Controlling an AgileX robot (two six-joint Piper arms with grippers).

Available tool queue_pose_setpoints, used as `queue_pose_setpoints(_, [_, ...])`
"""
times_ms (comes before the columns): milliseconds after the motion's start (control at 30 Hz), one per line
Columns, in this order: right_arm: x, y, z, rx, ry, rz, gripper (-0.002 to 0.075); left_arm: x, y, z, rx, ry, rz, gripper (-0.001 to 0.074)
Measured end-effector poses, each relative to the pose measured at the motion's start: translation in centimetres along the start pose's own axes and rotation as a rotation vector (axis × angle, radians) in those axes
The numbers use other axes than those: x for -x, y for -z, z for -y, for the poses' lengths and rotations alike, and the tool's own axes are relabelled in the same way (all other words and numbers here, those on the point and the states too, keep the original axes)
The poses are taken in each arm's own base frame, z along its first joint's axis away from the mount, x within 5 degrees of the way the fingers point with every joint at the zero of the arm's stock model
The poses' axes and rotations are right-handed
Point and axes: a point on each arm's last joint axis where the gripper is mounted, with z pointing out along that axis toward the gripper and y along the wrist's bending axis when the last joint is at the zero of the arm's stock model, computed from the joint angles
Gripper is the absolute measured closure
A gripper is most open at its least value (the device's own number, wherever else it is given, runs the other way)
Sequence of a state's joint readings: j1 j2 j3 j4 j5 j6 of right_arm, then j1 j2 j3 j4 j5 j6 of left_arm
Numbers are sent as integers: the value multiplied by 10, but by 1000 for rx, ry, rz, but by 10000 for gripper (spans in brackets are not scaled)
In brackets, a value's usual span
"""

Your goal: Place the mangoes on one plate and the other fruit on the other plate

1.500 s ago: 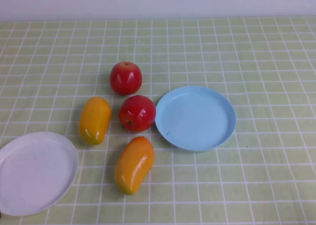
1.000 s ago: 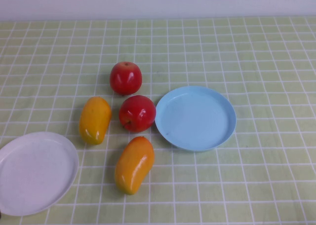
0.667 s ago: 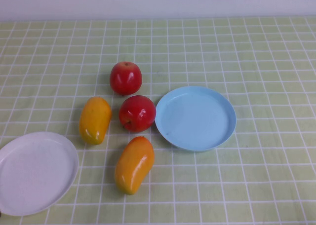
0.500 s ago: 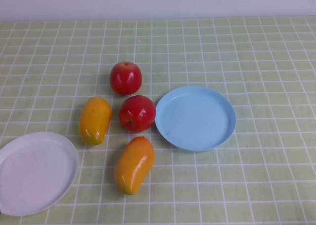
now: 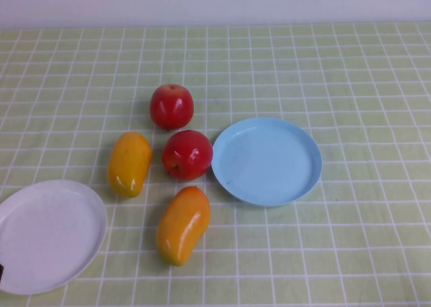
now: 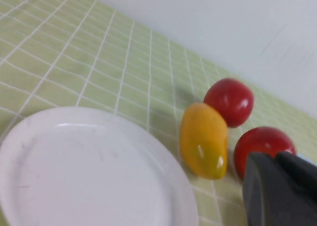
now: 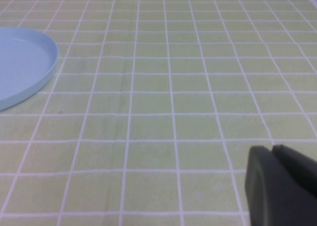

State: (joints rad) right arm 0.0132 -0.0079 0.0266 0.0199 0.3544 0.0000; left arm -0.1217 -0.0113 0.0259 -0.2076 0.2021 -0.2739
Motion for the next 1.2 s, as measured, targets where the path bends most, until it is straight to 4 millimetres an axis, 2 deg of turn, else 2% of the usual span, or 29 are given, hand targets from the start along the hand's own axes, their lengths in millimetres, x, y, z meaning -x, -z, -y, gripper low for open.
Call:
queue_pose_setpoints(100, [0, 0, 0, 0, 0, 0, 742, 4, 0, 2, -23, 88, 39, 734])
queue_pose_setpoints(433, [0, 0, 0, 0, 0, 0, 743, 9, 2, 5, -39, 137, 56, 734])
queue_pose_setpoints(533, [0, 0, 0, 0, 0, 0, 743, 28, 4, 17, -21, 93, -16, 734])
queue_pose_setpoints(733, [0, 0, 0, 0, 0, 0, 742, 82, -2, 48, 73, -78, -295, 734])
queue_pose_setpoints(867, [0, 0, 0, 0, 0, 0, 742, 113, -21, 65, 89, -251, -496, 734])
queue_pose_setpoints(933, [0, 0, 0, 0, 0, 0, 742, 122, -31, 70, 88, -303, -567, 734])
queue_pose_setpoints(1067, [0, 0, 0, 0, 0, 0, 742, 138, -65, 79, 66, -380, -692, 734])
queue_pose_setpoints(1200, [0, 0, 0, 0, 0, 0, 742, 143, -111, 87, -6, -411, -791, 734])
